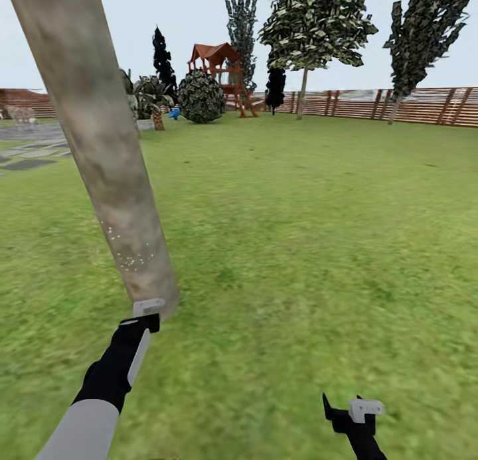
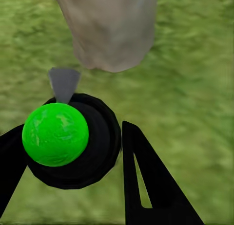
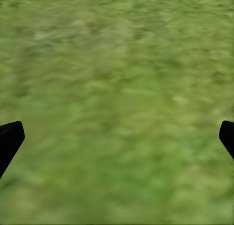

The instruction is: In the garden, pick up the pesticide atomizer on the floor and spray pesticide onto both trees until each tree trunk is fully covered.

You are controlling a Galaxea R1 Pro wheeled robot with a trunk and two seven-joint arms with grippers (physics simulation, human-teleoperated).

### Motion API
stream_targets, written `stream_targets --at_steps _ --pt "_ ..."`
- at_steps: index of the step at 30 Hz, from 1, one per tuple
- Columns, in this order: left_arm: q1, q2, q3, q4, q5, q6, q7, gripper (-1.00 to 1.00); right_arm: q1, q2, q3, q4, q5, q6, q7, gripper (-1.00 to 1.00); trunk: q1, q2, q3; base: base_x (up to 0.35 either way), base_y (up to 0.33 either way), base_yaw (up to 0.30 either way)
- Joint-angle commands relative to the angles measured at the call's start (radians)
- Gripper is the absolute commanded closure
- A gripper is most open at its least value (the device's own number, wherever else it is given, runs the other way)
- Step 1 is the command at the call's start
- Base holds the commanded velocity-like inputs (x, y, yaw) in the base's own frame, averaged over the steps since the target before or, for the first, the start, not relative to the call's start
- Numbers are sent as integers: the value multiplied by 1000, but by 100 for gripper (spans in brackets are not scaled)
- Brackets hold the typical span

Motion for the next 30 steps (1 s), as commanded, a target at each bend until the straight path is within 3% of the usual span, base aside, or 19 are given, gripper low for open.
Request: stream_targets --at_steps 1,21,30 --pt "0 0 0 0 -1 0 0 100 0 0 0 0 0 0 0 -100 0 0 0 41 -275 277" --pt "-1 1 0 0 -1 0 0 100 0 0 0 0 0 0 0 -100 0 0 0 112 -275 268" --pt "-1 1 1 0 -1 0 0 100 0 0 -1 0 0 0 0 -100 0 0 0 91 -275 149"
